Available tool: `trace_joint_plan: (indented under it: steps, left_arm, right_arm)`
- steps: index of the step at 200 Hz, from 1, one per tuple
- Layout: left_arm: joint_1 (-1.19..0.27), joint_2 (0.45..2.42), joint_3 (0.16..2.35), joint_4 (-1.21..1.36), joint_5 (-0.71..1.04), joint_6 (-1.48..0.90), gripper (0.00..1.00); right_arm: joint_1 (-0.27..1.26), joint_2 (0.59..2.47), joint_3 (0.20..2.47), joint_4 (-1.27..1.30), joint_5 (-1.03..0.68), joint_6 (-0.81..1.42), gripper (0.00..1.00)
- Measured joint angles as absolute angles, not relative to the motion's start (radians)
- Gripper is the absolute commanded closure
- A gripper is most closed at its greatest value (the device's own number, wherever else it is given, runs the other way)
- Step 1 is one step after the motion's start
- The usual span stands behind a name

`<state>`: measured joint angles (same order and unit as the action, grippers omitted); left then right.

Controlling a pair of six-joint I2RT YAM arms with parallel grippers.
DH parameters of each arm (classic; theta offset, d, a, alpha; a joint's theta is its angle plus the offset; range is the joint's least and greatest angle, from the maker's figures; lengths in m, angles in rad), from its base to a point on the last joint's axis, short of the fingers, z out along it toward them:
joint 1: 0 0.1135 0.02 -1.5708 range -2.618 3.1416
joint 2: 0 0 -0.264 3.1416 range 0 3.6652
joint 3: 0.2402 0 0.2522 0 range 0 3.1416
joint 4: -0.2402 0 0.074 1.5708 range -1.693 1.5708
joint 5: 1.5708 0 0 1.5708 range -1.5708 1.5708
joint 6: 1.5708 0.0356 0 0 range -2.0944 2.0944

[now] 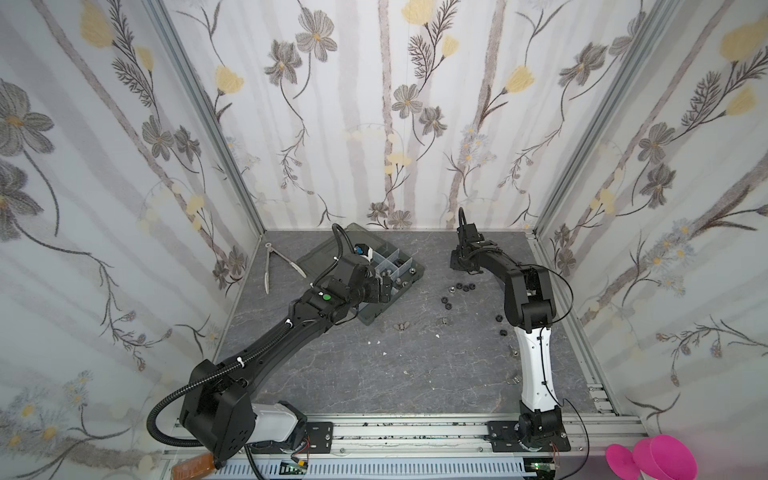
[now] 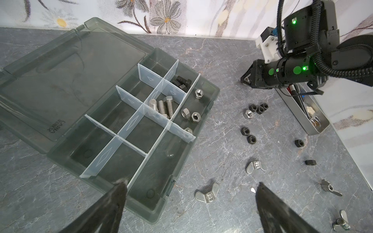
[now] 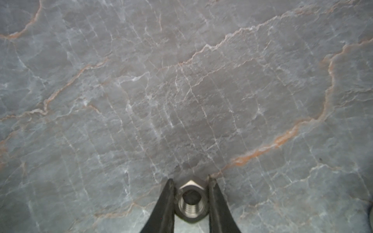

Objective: Sort the screws and nuts into containers
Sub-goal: 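Carry the silver hex nut over the organizer with the right gripper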

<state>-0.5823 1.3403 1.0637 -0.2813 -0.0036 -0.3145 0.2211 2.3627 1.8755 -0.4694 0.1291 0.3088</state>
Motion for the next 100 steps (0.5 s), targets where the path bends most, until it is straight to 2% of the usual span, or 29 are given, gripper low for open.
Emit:
trace_joint_plan:
  steps: [100]
  left_arm:
    - [-0.58,1.313,1.058,-0.281,-0.004,-0.315,0.0]
  right_arm:
    - [0.312,2.207,1.802,-0.461,0.061,0.305,0.9]
